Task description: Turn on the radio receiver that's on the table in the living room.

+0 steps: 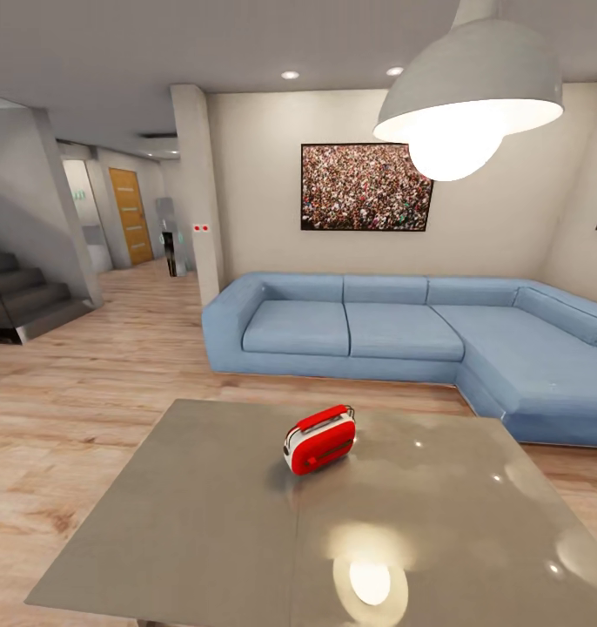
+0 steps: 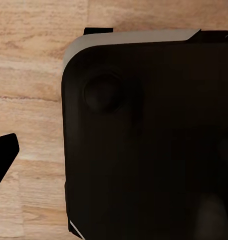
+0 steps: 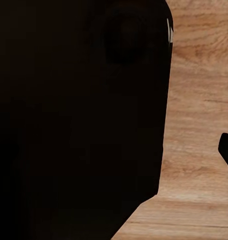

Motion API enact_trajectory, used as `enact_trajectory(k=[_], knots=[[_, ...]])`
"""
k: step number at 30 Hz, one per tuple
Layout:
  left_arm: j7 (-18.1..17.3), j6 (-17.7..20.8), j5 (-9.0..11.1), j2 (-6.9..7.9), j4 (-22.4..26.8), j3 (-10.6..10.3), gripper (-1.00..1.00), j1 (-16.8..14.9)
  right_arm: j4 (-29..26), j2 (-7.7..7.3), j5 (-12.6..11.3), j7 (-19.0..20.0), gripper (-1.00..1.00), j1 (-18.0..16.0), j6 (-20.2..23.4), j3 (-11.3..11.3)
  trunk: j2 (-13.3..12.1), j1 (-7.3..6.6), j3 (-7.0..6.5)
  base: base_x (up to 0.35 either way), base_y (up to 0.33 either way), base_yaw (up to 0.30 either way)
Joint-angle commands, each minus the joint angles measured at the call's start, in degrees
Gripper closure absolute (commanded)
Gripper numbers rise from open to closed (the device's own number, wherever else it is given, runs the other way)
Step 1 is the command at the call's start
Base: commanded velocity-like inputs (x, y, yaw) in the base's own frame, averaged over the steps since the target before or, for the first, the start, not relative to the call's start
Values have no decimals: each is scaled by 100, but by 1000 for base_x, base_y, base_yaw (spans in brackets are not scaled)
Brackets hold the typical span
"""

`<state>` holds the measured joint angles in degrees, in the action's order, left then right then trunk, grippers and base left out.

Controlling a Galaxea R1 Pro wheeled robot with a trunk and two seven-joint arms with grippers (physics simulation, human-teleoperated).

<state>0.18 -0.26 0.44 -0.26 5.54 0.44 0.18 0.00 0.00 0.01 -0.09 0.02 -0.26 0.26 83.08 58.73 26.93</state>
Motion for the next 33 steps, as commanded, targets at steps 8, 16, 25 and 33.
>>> enact_trajectory(k=[8,16,25,33], knots=[[-9,0,-8,0,0,-4,-100,-2,0,0,1,0,-100,2,0,-4,0,0,0,124,0,0],[-7,0,-5,1,0,-6,-100,-2,0,0,0,0,-100,0,0,-4,0,0,0,166,0,0],[-1,0,0,0,0,0,-100,-1,0,2,-33,0,-100,-1,0,-29,0,0,0,15,0,-39],[-2,0,0,0,0,0,-100,0,0,3,-70,0,-100,-2,0,-43,0,0,0,1,0,-243]])
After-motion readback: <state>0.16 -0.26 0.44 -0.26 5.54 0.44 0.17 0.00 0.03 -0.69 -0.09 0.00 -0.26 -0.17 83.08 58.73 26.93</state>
